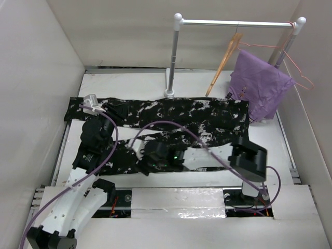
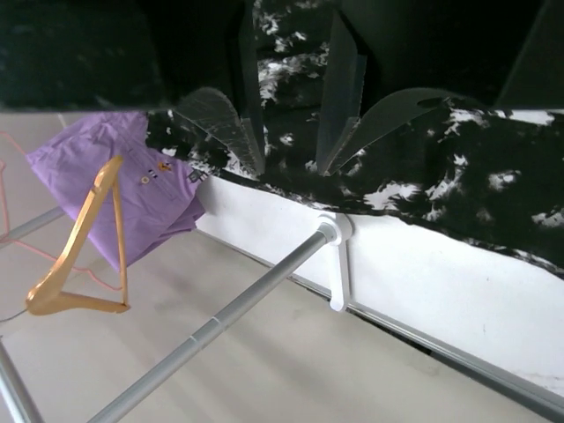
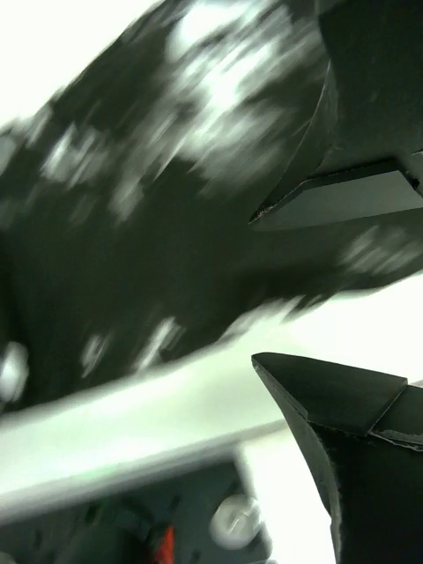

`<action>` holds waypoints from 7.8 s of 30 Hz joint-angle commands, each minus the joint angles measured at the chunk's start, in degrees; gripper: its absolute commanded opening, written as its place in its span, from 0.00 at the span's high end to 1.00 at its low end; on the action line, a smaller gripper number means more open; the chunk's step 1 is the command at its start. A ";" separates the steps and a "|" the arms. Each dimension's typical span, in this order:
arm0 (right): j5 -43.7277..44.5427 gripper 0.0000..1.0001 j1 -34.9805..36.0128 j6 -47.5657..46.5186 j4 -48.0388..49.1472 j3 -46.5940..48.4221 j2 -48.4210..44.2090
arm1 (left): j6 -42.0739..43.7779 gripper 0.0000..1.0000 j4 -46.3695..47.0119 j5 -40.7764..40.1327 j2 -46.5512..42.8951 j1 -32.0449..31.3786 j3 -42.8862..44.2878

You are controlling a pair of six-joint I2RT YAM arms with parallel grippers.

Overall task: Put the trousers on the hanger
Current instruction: Flatten out the trousers at the center of the board, then fold the trousers at the center of the board.

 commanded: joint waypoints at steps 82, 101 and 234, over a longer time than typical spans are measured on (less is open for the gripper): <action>-28.76 0.25 -22.15 -0.16 5.81 -2.14 -8.37 | -22.03 0.40 -16.30 -16.37 24.59 41.22 -11.77; -26.65 0.27 -22.68 -0.07 6.86 -3.28 -9.51 | -20.53 1.00 -9.52 -11.61 35.42 41.22 -7.29; 29.33 1.00 -82.89 30.53 -49.29 -19.90 -81.12 | 15.59 1.00 -19.28 -32.62 -38.42 -8.70 12.75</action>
